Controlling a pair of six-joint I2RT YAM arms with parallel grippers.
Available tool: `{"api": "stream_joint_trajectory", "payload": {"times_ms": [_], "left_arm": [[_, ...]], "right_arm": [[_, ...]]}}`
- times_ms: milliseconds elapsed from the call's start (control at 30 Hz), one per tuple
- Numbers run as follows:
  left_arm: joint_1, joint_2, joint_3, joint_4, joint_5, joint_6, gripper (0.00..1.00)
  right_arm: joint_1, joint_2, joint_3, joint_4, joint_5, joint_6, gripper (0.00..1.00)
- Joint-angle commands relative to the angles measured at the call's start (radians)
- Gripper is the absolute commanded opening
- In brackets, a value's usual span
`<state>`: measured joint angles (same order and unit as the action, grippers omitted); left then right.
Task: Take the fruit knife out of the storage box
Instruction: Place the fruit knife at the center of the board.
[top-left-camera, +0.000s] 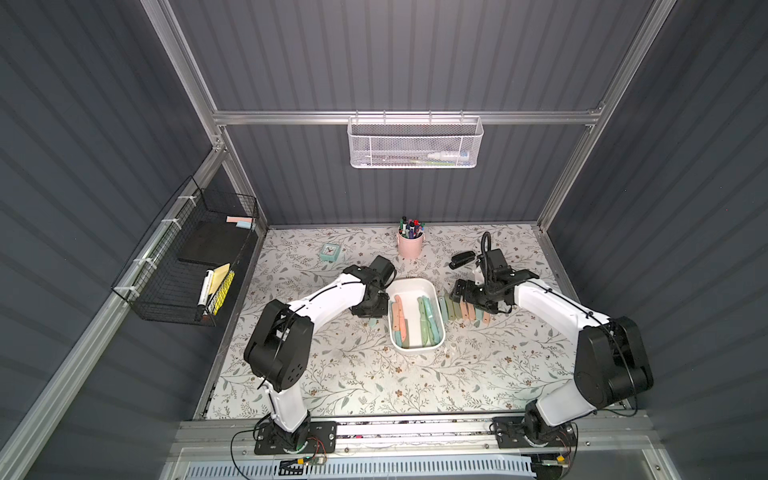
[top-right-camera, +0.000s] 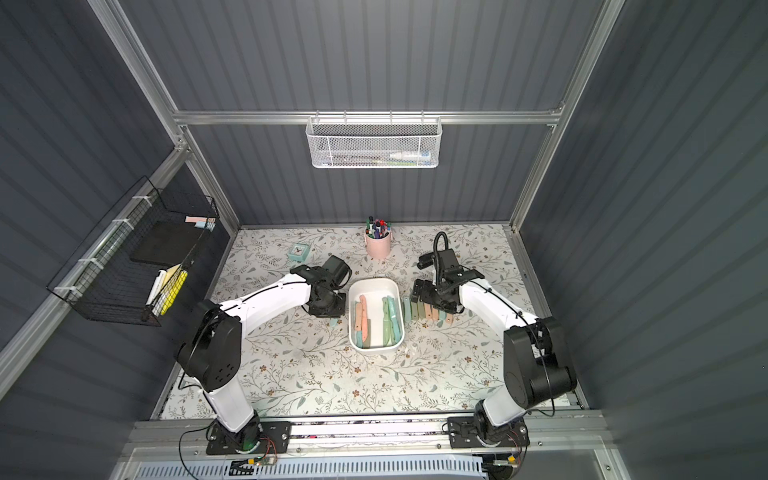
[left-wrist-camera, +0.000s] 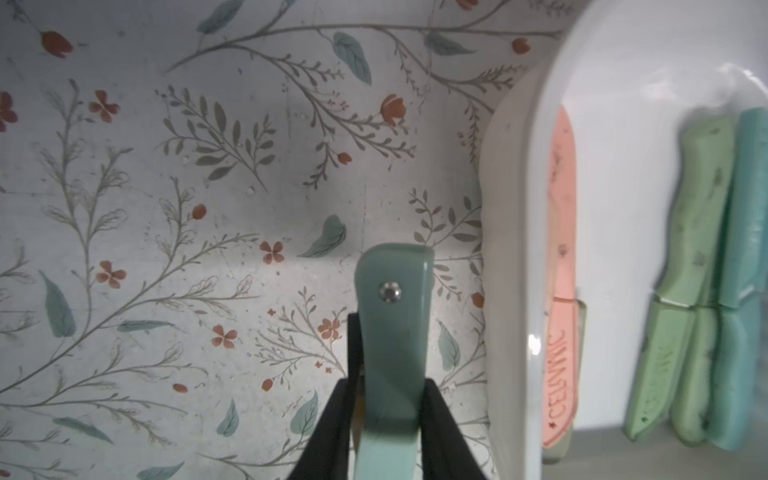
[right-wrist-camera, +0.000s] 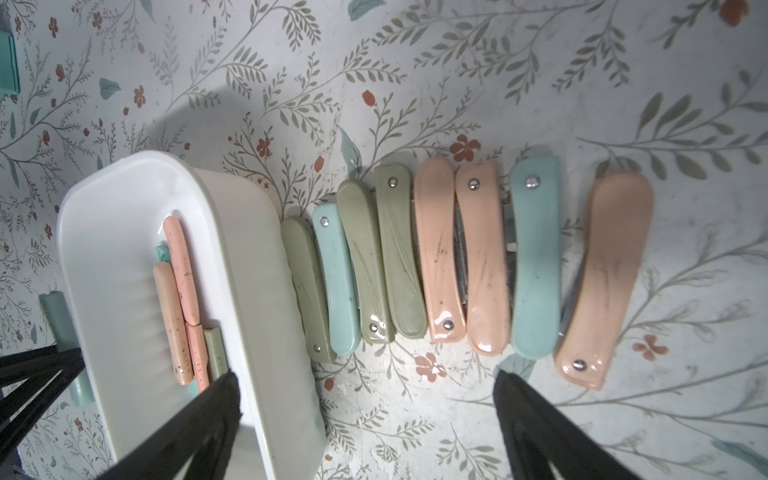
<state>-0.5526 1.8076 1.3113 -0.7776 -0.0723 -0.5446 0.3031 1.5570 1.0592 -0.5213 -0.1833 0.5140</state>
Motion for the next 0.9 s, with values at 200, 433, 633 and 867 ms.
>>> {"api": "stream_joint_trajectory", "payload": {"times_ms": [200,433,633,867], "left_arm": [[0.03,0.113,-0.011,0.064,-0.026,-0.003,0.2],[0.049,0.125,-0.033,0.077,-0.031,-0.016,0.2],[0.051,0.129,-0.034,0.074,-0.024,-0.012,0.25],[0.051,0.112,-0.041,0.069,-0.036,-0.013,0.36]], "right_arm": [[0.005,-0.026,0.007,-0.011,-0.001,-0.004,0.97],[0.01,-0.022,0.012,-0.013,-0.006,-0.005,0.97],[0.019,-0.005,0.035,-0.024,-0.026,0.006,0.98],[0.053,-0.031,0.06,-0.028,-0.012,-0.023,0.99]]}}
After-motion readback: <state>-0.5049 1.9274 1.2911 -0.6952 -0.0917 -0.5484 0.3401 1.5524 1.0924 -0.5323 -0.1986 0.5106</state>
